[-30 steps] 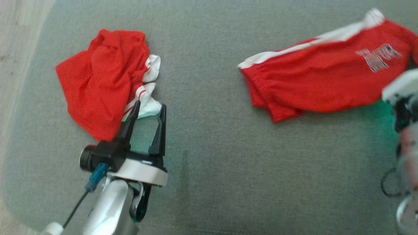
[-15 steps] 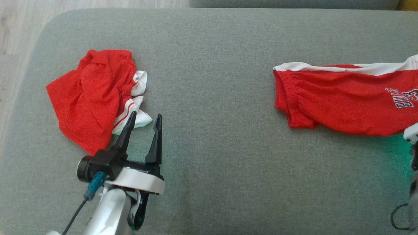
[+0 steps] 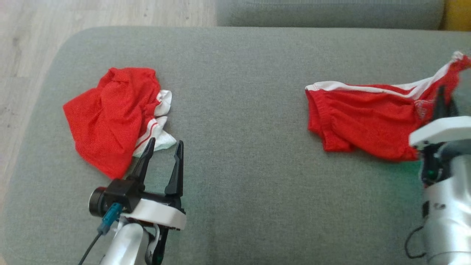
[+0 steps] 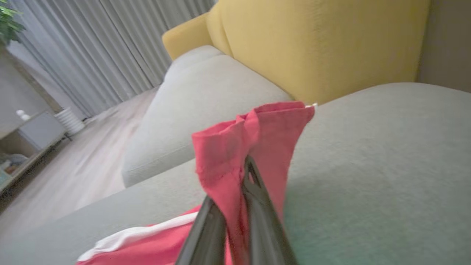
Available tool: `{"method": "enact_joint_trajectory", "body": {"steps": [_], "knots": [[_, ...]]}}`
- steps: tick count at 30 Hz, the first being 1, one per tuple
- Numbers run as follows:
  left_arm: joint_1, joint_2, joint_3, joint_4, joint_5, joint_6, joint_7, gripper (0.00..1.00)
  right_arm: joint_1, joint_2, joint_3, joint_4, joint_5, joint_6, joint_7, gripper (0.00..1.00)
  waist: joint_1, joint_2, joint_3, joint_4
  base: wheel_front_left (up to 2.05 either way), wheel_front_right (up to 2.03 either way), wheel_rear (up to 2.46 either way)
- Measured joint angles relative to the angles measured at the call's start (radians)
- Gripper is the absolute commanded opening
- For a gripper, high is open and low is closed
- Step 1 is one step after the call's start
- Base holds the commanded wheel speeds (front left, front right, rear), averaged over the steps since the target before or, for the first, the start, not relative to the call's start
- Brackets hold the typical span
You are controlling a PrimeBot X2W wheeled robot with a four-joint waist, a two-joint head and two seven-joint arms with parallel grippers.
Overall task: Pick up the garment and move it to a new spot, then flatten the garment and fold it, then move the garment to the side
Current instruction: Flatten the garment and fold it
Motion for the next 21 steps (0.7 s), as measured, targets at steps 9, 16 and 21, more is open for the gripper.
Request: {"method": "enact_joint_trajectory", "body": {"steps": [9,16,21], "knots": [[0.021,-0.006,-0.004,0.006,0.000,0.000,0.000,1.00,0.076,0.036,0.230,-0.128,0.170,0.000,0.024,0.00,0.0000,0.0000,-0.048,0.037,0.00,0.00,0.00],[0.046,-0.007,-0.005,0.016,0.000,0.001,0.000,1.00,0.115,0.044,0.421,-0.117,0.226,0.000,0.027,0.00,0.0000,0.0000,-0.062,0.070,0.00,0.00,0.00],[0.046,-0.007,-0.004,0.016,0.000,0.001,0.000,1.00,0.124,0.044,0.530,-0.028,0.148,0.000,0.013,0.00,0.0000,0.0000,-0.063,0.072,0.00,0.00,0.00]]}}
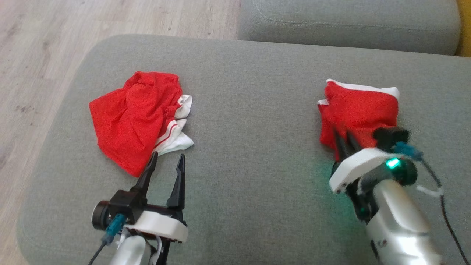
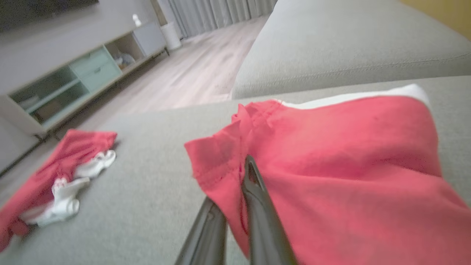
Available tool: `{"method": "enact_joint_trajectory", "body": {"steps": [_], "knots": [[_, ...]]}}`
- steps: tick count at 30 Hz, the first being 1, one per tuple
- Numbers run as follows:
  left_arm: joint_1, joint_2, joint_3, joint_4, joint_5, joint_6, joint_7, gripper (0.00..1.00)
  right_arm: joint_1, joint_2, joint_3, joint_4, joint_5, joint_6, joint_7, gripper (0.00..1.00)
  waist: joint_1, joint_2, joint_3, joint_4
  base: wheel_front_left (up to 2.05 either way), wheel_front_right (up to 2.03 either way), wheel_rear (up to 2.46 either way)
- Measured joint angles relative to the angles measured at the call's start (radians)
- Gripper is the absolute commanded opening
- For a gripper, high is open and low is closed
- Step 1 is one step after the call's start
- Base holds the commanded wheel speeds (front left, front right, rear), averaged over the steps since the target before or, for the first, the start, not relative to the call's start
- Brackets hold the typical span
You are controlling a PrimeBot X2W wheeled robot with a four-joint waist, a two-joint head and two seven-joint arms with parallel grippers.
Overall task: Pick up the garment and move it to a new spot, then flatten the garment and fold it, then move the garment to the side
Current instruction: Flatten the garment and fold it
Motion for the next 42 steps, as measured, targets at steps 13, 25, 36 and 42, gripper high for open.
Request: {"method": "enact_joint_trajectory", "body": {"steps": [13,25,36,42], "knots": [[0.021,0.002,0.003,0.007,-0.020,0.002,0.000,1.00,-0.001,0.000,0.012,0.128,-0.229,0.000,-0.137,1.00,0.0000,0.0000,-0.026,-0.069,0.00,0.00,0.00],[0.025,-0.002,-0.004,-0.014,-0.020,0.009,0.000,1.00,0.250,0.006,-0.208,-0.208,-0.225,0.000,-0.160,1.00,0.0000,0.0000,-0.011,-0.173,0.00,0.00,0.00],[-0.022,-0.004,-0.017,-0.017,-0.016,-0.001,0.000,1.00,0.172,0.014,-0.252,-0.249,-0.281,0.000,-0.148,0.00,0.0001,0.0000,0.076,-0.143,0.00,0.00,0.00],[-0.071,-0.005,-0.029,-0.016,-0.016,-0.010,0.000,1.00,0.001,0.013,-0.293,-0.164,-0.314,0.000,-0.106,0.00,0.0003,0.0000,0.141,-0.091,0.00,0.00,0.00]]}}
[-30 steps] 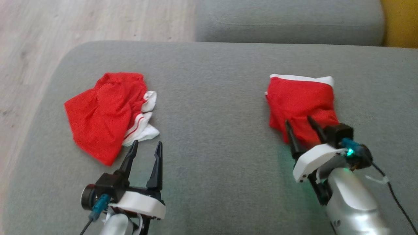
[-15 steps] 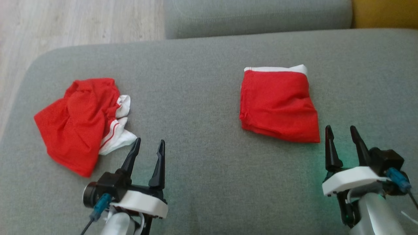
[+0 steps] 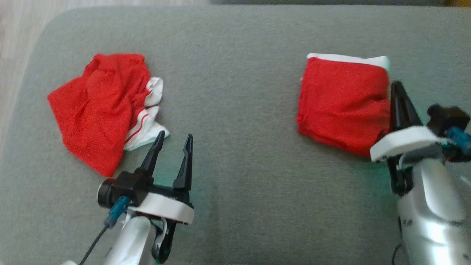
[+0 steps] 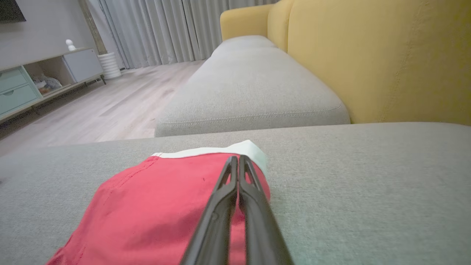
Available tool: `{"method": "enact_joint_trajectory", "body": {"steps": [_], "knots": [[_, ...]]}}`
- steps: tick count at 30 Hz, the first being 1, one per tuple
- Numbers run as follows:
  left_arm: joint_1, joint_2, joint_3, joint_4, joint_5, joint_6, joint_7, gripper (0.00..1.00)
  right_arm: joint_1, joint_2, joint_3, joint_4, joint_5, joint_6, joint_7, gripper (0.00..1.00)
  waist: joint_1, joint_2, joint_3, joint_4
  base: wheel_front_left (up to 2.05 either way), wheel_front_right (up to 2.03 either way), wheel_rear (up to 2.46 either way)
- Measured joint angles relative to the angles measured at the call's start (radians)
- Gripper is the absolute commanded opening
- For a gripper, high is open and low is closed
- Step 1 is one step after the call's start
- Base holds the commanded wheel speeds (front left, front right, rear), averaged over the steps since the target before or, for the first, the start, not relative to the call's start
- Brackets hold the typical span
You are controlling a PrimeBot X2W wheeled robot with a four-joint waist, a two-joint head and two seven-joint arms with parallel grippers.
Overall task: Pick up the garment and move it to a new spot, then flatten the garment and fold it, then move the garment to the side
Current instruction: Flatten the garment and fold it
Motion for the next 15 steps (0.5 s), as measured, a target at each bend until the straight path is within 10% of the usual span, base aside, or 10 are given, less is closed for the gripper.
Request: {"method": "enact_joint_trajectory", "body": {"steps": [15], "knots": [[-0.062,-0.007,-0.011,0.014,-0.001,-0.008,0.000,1.00,-0.303,-0.008,-0.138,0.455,-0.209,0.000,0.020,0.00,-0.0002,0.0000,0.076,0.108,0.00,0.00,0.00]]}}
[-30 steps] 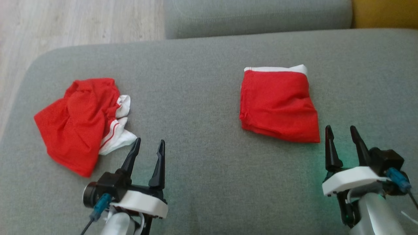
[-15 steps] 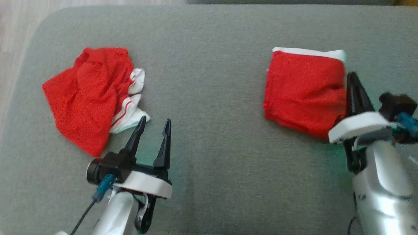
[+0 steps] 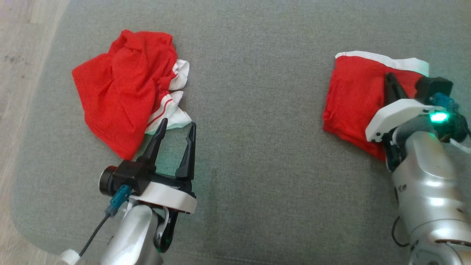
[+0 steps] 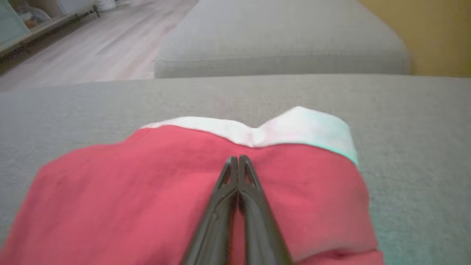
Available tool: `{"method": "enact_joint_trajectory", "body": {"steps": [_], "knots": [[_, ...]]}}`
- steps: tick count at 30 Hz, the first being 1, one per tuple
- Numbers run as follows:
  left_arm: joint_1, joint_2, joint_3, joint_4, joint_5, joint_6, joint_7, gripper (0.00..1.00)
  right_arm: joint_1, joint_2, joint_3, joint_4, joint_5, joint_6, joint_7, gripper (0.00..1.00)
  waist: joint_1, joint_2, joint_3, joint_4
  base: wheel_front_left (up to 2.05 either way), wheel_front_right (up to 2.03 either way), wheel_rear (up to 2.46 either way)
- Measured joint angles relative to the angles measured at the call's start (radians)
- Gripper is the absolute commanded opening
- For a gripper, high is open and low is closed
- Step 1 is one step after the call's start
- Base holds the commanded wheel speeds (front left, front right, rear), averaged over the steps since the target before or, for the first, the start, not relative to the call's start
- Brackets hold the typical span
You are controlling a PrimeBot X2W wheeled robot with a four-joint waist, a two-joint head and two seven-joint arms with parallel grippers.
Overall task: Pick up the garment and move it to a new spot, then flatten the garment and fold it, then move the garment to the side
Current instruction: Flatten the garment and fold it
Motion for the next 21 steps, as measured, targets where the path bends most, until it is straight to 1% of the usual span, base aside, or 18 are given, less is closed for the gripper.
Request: {"method": "enact_joint_trajectory", "body": {"steps": [2,5,9,12,13,15,18,21], "knots": [[0.000,0.000,-0.001,0.000,0.000,0.000,0.000,1.00,-0.013,-0.002,0.040,0.032,0.025,0.000,-0.038,0.00,-0.0001,0.0000,-0.010,0.001,0.00,0.00,0.00],[0.001,0.000,-0.001,0.002,-0.003,0.001,0.000,1.00,-0.030,-0.003,0.145,0.061,0.103,0.000,-0.064,0.00,-0.0001,0.0000,-0.023,-0.001,0.00,0.00,0.00],[0.002,-0.001,-0.002,0.002,-0.003,0.001,0.000,1.00,-0.030,-0.006,0.296,0.083,0.196,0.000,-0.070,0.00,-0.0001,0.0000,-0.038,-0.006,0.00,0.00,0.00],[0.002,-0.001,-0.004,0.002,-0.003,0.001,0.000,1.00,-0.025,-0.007,0.427,0.108,0.233,0.000,-0.072,0.00,-0.0001,0.0000,-0.047,-0.007,0.00,0.00,0.00],[0.003,-0.001,-0.004,0.002,-0.003,0.001,0.000,1.00,-0.022,-0.007,0.467,0.112,0.227,0.000,-0.071,0.00,-0.0001,0.0000,-0.050,-0.008,0.00,0.00,0.00],[0.004,-0.001,-0.004,0.003,-0.003,0.001,0.000,1.00,-0.007,-0.007,0.533,0.112,0.240,0.000,-0.052,0.00,-0.0001,0.0000,-0.056,-0.013,0.00,0.00,0.00],[0.005,-0.001,-0.002,0.003,-0.003,0.003,0.000,1.00,0.030,-0.006,0.595,0.109,0.298,0.000,-0.031,0.00,-0.0001,0.0000,-0.068,-0.022,0.00,0.00,0.00],[0.008,-0.001,0.001,0.002,-0.003,0.005,0.000,1.00,0.052,-0.006,0.606,0.087,0.336,0.000,-0.039,0.00,-0.0001,0.0000,-0.085,-0.039,0.00,0.00,0.00]]}}
